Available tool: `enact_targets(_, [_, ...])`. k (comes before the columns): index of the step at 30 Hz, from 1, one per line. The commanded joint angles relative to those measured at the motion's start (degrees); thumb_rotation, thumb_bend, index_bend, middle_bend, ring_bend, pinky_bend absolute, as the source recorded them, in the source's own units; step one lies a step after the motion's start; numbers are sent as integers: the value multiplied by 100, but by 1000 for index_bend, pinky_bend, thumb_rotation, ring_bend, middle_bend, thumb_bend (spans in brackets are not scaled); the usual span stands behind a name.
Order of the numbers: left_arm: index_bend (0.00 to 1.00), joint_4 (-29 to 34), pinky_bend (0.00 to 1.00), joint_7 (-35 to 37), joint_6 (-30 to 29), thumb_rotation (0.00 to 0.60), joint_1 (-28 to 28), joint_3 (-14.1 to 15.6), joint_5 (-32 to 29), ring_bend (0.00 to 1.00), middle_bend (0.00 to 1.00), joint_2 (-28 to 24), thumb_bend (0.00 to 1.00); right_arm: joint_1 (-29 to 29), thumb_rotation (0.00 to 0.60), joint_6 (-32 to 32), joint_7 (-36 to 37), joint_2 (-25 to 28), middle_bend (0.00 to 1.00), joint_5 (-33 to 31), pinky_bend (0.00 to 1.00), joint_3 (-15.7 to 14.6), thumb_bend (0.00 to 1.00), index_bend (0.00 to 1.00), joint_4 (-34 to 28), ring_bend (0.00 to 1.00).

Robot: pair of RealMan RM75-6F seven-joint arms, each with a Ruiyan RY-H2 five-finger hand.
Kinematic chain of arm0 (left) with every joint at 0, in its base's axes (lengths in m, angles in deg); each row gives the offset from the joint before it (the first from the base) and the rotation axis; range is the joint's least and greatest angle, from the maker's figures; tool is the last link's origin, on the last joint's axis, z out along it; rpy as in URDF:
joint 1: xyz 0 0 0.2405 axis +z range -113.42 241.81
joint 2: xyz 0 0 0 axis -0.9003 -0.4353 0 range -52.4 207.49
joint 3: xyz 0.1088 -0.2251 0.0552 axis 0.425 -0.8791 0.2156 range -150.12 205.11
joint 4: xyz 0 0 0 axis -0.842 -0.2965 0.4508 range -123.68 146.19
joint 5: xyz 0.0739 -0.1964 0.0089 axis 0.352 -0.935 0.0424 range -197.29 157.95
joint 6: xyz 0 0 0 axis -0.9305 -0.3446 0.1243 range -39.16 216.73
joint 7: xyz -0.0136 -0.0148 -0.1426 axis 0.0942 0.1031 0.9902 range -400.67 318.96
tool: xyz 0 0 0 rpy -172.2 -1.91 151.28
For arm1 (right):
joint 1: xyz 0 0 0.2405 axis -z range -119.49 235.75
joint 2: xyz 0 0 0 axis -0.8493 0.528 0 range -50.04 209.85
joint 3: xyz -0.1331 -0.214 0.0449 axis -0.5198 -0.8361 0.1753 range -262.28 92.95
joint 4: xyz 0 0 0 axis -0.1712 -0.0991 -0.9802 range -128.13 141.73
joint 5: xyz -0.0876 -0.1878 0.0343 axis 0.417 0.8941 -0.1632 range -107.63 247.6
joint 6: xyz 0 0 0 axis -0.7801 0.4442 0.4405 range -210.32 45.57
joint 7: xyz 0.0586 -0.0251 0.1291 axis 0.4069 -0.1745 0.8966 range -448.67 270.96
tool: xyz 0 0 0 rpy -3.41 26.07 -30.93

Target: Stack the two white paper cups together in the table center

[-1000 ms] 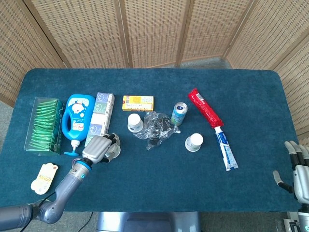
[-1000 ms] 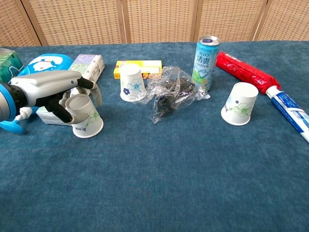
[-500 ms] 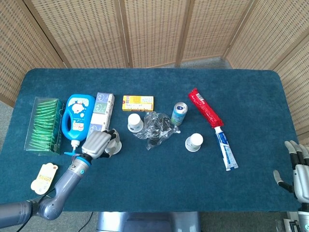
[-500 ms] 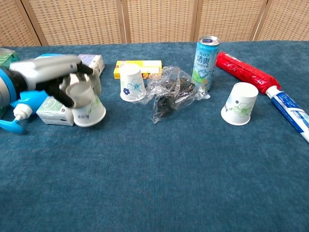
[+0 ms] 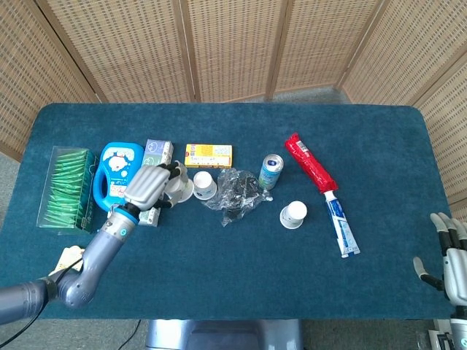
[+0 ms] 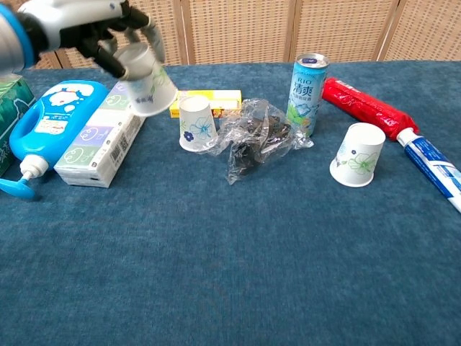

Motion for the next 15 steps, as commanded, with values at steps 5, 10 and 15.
enact_targets(5, [406, -459, 645, 138, 221, 600, -358, -131, -150, 382, 329, 285, 471, 34, 600, -34, 15, 23, 0, -23, 0, 4, 376, 0, -12, 0])
enact_targets(10, [403, -748, 642, 162, 351, 600, -536, -132, -305, 377, 327, 462, 471, 51, 600, -35, 46, 30, 0, -54, 0, 11, 374, 0, 9, 0])
enact_targets(15, [403, -1046, 639, 176, 458, 600, -687, -79, -379, 375, 326, 649, 470, 75, 600, -51, 82, 66, 0, -86, 0, 24, 377, 0, 13, 0])
